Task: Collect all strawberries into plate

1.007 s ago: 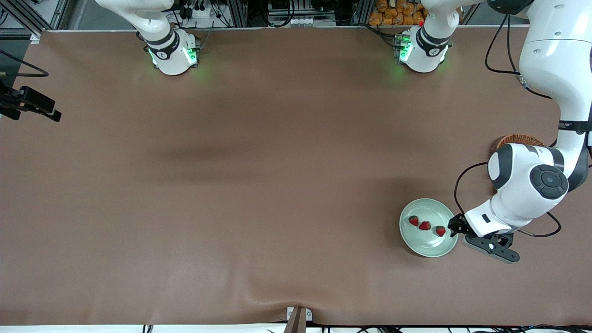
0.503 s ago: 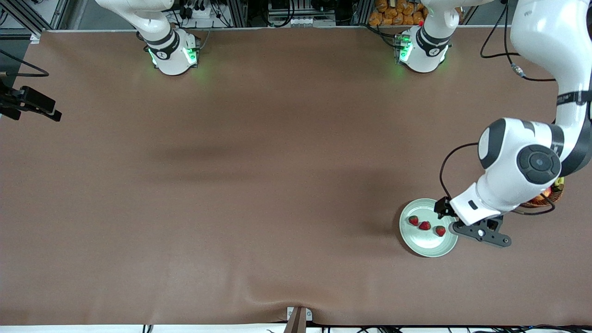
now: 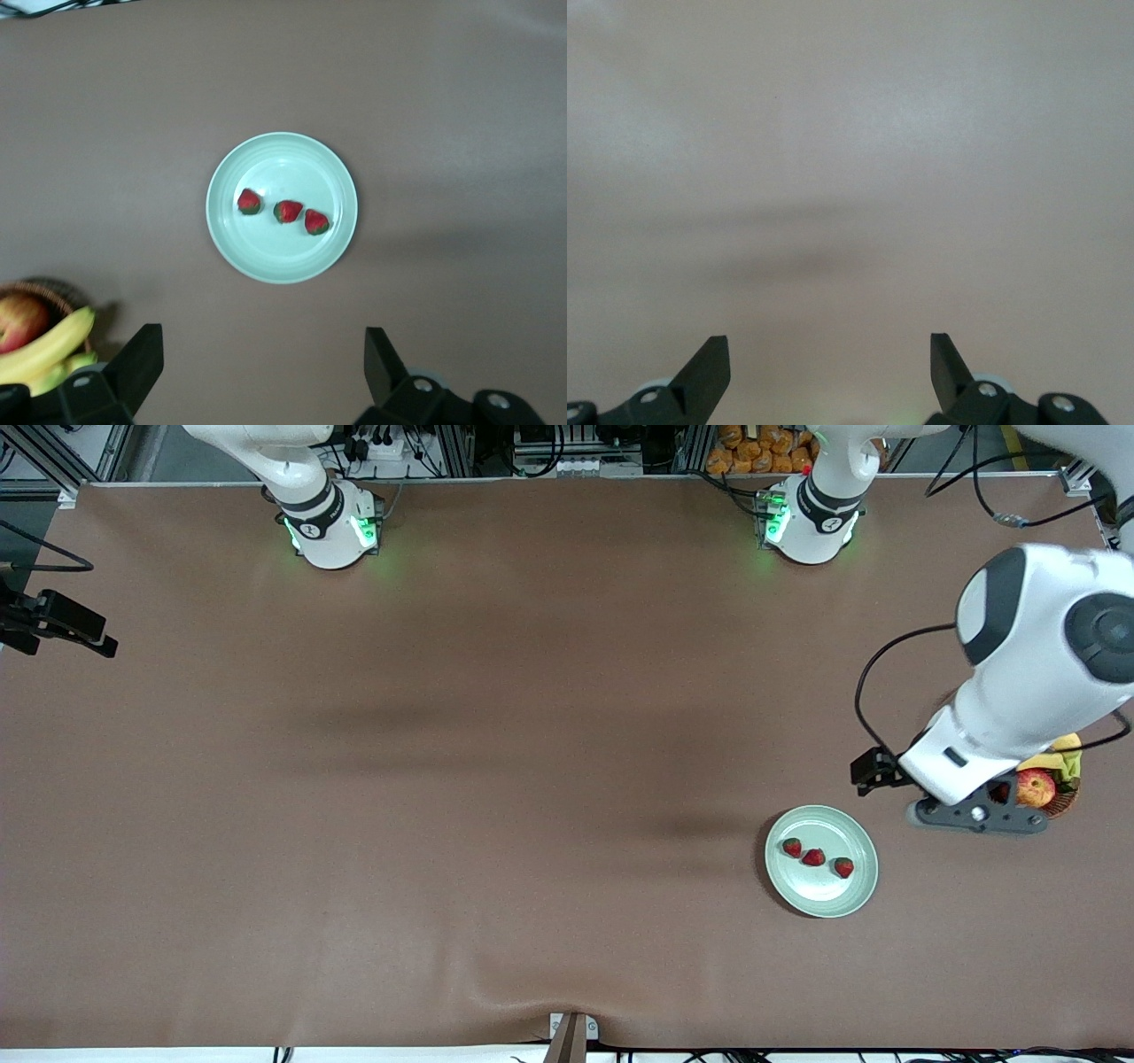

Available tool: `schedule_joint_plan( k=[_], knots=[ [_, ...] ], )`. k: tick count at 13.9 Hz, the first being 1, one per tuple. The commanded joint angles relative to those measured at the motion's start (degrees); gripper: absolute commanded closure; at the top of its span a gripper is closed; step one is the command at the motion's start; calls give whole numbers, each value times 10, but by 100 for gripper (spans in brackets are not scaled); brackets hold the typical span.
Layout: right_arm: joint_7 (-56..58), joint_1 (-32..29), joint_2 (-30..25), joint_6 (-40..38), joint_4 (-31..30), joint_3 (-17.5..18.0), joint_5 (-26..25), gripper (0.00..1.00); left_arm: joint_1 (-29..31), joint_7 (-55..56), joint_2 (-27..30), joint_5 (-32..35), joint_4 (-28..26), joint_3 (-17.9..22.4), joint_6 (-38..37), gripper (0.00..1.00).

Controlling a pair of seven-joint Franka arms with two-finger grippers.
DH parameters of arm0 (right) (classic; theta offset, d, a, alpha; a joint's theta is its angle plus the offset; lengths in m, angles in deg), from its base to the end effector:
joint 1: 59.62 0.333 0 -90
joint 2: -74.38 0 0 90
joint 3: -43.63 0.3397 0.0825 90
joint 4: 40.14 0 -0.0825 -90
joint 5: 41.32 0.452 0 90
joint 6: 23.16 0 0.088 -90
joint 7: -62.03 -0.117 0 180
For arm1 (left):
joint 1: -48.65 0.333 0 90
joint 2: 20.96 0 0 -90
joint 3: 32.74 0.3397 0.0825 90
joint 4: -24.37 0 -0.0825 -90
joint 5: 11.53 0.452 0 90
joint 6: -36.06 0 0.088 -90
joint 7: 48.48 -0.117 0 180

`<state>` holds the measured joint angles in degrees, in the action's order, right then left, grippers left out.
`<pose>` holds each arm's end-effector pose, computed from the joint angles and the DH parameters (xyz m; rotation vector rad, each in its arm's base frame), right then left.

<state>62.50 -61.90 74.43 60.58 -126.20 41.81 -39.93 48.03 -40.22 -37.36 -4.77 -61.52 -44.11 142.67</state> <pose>0.6099 -0.0406 0.6651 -3.1137 0.0953 0.0629 0.7193 -0.1261 0.5136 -3.0919 0.1301 -0.1398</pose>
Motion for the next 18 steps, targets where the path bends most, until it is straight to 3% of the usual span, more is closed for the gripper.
schedule_joint_plan(
  k=[1,9,13,18],
  knots=[
    [-3,-11,0,-9,10,9,-2,0,-7,31,57,-27,-11,19,-37,0],
    [-3,-12,0,-15,10,9,-2,0,-23,29,145,-69,-16,64,-140,0],
    [-3,-12,0,-15,10,9,-2,0,-26,20,142,-81,-11,99,-138,0],
    [-4,-12,0,-15,10,9,-2,0,-25,-3,151,-75,-13,102,-141,0]
  ],
)
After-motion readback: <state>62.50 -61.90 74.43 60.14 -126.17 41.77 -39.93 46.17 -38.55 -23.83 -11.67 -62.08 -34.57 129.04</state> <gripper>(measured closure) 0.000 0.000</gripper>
